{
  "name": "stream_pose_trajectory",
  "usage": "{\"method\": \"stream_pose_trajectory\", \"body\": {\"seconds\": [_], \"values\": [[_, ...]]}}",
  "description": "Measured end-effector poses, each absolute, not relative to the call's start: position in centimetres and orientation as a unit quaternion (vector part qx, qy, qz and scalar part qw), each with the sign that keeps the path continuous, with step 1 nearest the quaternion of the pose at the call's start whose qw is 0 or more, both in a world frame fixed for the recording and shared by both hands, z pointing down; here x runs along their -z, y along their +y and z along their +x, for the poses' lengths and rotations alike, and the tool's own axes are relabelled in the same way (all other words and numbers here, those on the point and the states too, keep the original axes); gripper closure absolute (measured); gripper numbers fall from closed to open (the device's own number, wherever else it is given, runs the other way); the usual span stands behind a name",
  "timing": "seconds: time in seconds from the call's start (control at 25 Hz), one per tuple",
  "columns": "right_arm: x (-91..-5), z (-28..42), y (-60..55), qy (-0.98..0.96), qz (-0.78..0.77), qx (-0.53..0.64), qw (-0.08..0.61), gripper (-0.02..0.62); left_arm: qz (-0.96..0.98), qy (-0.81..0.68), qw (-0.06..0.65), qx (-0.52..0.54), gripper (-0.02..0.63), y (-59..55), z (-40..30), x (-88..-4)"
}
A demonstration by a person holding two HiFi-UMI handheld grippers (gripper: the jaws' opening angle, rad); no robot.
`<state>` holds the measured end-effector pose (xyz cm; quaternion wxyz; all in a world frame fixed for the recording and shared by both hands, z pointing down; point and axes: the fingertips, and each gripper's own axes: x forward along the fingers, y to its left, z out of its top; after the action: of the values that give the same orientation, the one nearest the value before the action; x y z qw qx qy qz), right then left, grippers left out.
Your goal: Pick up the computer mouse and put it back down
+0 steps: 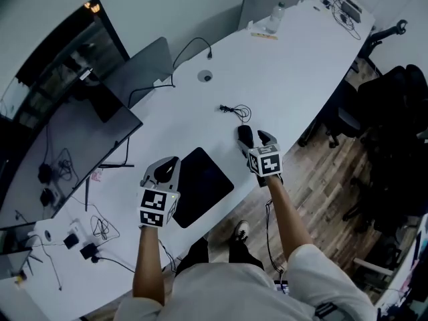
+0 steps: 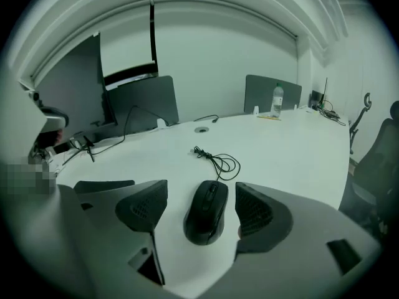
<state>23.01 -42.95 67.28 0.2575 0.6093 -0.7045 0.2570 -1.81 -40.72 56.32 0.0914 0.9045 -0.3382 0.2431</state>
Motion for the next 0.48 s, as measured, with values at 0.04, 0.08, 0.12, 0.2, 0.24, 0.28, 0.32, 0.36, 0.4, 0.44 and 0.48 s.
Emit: {"method": "stream_pose_trajectory", "body": {"seconds": [0.04,0.08,0.12,0.2,0.24,0.28,0.32,0.36,0.4,0.44,0.48], "values": [[-68.3,23.1,-43.4,-0.698,0.613,-0.259,0.264,0.242,0.902,-0.340,0.097,-0.246,0.594,-40.8,-2.2,-56.9],[-69.3,23.1,-43.8,-0.692,0.616,-0.261,0.270,0.239,0.900,-0.342,0.102,-0.248,0.594,-40.9,-2.6,-57.4],[-70.1,23.1,-44.2,-0.688,0.618,-0.263,0.275,0.235,0.899,-0.344,0.107,-0.250,0.594,-41.0,-2.9,-57.9],[-71.5,23.1,-45.1,-0.680,0.620,-0.268,0.284,0.230,0.896,-0.349,0.114,-0.248,0.594,-41.3,-3.3,-58.8],[-72.1,23.1,-45.5,-0.676,0.622,-0.271,0.287,0.229,0.895,-0.351,0.119,-0.247,0.594,-41.5,-3.5,-59.1],[-72.7,23.1,-45.9,-0.671,0.625,-0.273,0.290,0.230,0.894,-0.352,0.122,-0.247,0.594,-41.6,-3.7,-59.4],[-73.1,23.1,-46.3,-0.666,0.629,-0.273,0.293,0.246,0.894,-0.353,0.125,-0.247,0.594,-41.6,-3.8,-59.7],[-73.4,23.2,-46.5,-0.661,0.634,-0.271,0.296,0.279,0.893,-0.353,0.127,-0.249,0.594,-41.6,-3.9,-59.8],[-73.5,23.3,-46.7,-0.656,0.638,-0.267,0.300,0.296,0.893,-0.352,0.129,-0.250,0.594,-41.5,-4.0,-60.0],[-73.6,23.5,-46.7,-0.653,0.641,-0.265,0.304,0.304,0.893,-0.351,0.130,-0.250,0.594,-41.5,-4.0,-60.1],[-73.7,23.6,-46.8,-0.650,0.644,-0.264,0.305,0.304,0.893,-0.350,0.132,-0.250,0.594,-41.4,-4.1,-60.1]]}}
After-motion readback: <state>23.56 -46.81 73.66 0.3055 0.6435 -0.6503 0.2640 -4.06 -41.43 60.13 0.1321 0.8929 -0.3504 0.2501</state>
